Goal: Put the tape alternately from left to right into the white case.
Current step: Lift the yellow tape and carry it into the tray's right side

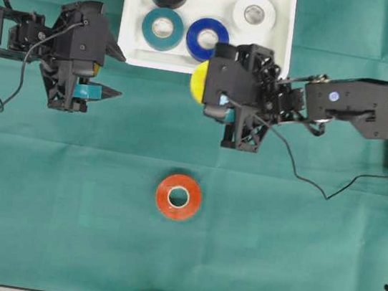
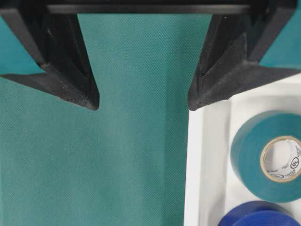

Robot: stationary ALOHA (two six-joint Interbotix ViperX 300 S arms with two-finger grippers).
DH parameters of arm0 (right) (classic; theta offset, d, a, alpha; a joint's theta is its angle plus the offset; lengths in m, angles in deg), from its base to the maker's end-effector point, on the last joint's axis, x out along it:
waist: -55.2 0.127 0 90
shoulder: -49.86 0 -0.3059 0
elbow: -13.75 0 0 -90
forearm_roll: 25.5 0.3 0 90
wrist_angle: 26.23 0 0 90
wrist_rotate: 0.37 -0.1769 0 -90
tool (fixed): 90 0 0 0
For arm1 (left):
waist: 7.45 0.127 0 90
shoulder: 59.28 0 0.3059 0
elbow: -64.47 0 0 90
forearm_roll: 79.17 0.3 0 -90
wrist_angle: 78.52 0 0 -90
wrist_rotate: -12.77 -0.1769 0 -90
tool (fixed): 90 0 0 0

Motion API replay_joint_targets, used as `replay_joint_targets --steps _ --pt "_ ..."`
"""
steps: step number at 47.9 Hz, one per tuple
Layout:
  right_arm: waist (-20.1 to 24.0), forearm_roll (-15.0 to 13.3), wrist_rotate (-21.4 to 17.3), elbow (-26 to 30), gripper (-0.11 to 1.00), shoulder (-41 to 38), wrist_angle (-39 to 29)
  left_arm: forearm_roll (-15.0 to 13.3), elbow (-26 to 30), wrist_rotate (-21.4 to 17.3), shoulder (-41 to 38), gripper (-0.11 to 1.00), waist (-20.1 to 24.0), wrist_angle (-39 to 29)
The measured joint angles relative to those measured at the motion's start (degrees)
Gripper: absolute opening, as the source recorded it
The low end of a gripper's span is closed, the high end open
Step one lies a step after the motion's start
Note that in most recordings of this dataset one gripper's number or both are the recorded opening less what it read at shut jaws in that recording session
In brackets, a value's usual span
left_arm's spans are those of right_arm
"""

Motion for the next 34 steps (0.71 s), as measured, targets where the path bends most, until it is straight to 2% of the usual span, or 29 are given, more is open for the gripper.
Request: replay_joint_targets --steps 25,34 --pt "-9.9 -0.4 0.2 -5.1 0.28 3.0 0.0 0.0 -0.4 0.0 0.0 0.92 0.0 -0.1" --pt "-12.2 -0.5 0.2 -5.9 0.28 3.0 0.0 0.0 -0.4 0.1 0.0 0.92 0.0 -0.1"
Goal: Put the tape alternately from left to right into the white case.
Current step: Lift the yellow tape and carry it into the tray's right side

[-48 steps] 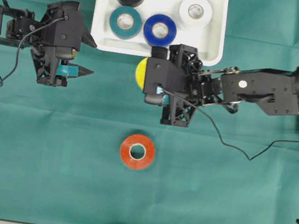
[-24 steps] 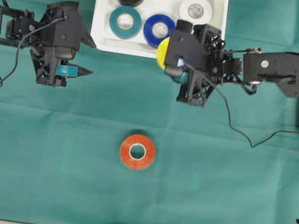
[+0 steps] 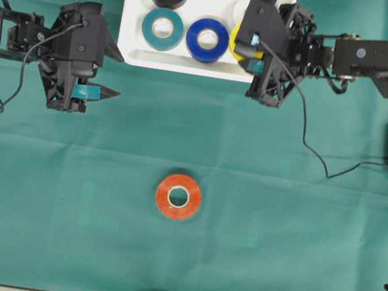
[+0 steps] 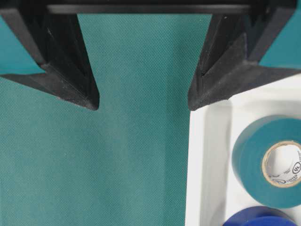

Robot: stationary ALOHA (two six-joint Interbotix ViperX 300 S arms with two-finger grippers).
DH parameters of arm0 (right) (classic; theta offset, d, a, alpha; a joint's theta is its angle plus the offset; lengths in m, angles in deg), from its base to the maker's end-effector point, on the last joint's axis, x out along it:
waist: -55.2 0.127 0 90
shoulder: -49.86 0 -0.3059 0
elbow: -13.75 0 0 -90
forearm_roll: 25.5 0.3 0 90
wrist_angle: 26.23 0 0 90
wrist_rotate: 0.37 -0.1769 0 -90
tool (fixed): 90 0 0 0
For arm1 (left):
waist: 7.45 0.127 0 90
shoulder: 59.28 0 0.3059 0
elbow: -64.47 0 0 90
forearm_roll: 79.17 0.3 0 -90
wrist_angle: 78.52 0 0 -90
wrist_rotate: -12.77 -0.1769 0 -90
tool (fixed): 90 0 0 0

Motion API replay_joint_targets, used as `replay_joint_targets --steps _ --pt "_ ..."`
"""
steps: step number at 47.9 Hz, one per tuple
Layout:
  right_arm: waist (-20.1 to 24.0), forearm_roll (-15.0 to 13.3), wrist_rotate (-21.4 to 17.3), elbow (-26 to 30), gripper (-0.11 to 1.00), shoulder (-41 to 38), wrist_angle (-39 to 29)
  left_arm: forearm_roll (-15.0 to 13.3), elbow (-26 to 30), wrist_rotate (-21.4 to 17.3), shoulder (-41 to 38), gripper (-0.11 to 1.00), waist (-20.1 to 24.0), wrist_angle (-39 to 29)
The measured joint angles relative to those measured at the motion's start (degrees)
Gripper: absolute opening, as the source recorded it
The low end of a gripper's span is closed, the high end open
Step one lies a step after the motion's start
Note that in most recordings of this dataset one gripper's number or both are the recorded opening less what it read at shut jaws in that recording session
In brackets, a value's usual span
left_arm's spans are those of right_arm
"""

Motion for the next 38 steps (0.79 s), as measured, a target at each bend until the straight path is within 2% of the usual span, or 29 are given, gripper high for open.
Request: replay_joint_targets --steps 12,38 --pt "-1.8 -0.7 0.0 -0.4 0.28 0.0 0.1 0.0 0.0 -0.1 0.0 0.92 0.0 0.0" --pt "-1.9 -0.8 -0.2 -1.1 0.28 0.0 2.9 0.0 0.0 -0.1 0.0 0.92 0.0 0.0"
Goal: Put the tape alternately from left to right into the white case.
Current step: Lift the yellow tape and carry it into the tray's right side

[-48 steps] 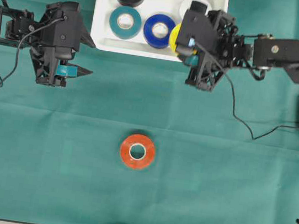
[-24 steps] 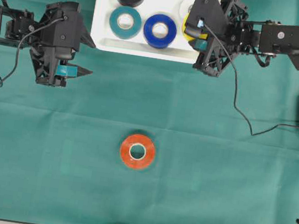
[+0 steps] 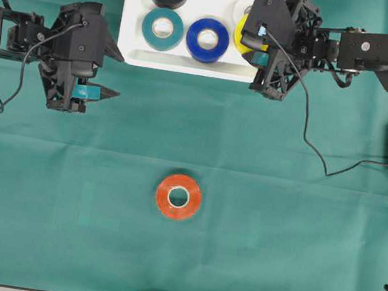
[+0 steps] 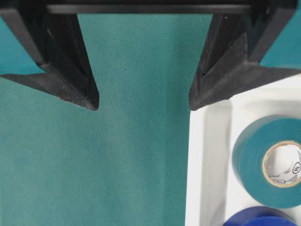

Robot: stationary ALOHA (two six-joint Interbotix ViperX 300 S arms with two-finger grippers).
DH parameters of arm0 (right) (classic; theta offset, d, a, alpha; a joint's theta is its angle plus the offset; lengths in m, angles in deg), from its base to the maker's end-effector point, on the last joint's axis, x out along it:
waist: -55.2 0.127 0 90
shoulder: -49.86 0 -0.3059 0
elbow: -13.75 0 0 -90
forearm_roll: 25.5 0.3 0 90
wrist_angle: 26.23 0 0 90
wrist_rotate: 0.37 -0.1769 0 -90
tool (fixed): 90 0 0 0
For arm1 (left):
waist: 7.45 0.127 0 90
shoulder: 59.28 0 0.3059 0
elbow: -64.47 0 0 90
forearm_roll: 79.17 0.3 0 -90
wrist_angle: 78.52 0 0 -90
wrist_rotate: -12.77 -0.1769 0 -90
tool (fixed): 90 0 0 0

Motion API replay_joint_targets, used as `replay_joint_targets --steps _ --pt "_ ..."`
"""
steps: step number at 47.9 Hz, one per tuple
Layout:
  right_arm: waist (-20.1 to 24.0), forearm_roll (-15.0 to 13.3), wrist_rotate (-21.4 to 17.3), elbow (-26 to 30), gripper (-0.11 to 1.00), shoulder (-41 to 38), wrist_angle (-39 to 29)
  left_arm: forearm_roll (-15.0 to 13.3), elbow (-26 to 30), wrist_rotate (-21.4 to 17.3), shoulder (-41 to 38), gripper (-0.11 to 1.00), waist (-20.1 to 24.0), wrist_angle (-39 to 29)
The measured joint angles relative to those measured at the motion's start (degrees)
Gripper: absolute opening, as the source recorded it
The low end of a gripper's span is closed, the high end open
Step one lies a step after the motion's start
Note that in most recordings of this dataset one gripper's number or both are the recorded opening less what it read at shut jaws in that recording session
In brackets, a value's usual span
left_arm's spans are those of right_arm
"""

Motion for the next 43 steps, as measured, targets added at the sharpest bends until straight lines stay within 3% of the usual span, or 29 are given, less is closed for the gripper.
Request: replay_joint_targets --steps 4,12,14,43 --pt "0.0 0.0 -0.1 0.0 0.34 0.0 0.1 0.0 0.1 0.0 0.0 0.93 0.0 0.0" --pt "0.0 0.0 -0.2 -0.1 0.81 0.1 0.1 0.0 0.1 0.0 0.0 0.92 0.0 0.0" --pt "0.0 0.0 -0.3 -0.1 0.86 0.1 0.1 0.0 0.0 0.0 0.1 0.92 0.0 0.0" --pt "0.0 0.0 -0.3 -0.1 0.84 0.1 0.1 0.0 0.1 0.0 0.0 0.92 0.0 0.1"
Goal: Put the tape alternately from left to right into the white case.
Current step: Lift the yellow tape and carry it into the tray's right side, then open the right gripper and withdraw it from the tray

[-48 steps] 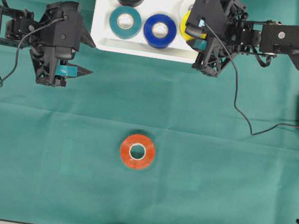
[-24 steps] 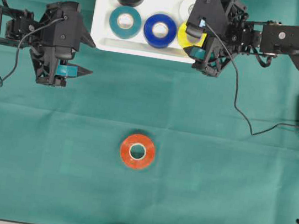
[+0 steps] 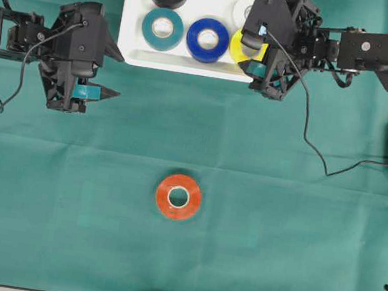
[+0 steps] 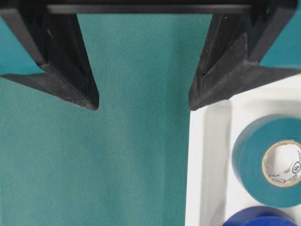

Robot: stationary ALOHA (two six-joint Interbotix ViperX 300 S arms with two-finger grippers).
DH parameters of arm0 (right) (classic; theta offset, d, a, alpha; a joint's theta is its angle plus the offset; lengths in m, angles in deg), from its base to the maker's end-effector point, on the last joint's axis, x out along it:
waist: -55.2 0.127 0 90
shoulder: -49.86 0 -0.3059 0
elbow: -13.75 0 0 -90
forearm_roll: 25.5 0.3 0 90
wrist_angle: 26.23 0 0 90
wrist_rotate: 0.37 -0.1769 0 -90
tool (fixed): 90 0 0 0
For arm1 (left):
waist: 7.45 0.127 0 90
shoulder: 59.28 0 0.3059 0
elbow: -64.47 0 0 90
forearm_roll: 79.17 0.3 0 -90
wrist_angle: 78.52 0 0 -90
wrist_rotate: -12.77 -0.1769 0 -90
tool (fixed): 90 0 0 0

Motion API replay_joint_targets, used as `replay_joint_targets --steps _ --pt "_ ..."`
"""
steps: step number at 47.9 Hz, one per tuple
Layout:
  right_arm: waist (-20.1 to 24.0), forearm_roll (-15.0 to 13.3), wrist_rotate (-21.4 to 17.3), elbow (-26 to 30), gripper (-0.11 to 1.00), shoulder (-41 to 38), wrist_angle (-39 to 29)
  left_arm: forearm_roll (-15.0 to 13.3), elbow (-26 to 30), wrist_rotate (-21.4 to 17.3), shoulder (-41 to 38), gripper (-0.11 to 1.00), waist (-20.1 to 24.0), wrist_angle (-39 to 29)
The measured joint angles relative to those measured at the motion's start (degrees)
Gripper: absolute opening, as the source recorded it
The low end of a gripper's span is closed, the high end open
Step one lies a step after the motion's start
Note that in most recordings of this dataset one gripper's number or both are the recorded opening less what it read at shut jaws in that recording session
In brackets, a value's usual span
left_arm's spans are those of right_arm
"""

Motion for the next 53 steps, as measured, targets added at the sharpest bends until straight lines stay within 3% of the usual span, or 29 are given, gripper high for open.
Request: replay_joint_targets --steps 23,53 --pt "1.1 0.0 0.0 -1.1 0.84 0.9 0.1 -0.1 0.0 0.1 0.0 0.92 0.0 -0.1" --pt "9.4 0.0 -0.4 -7.4 0.84 6.6 5.3 -0.1 0.0 0.2 0.0 0.92 0.0 -0.1"
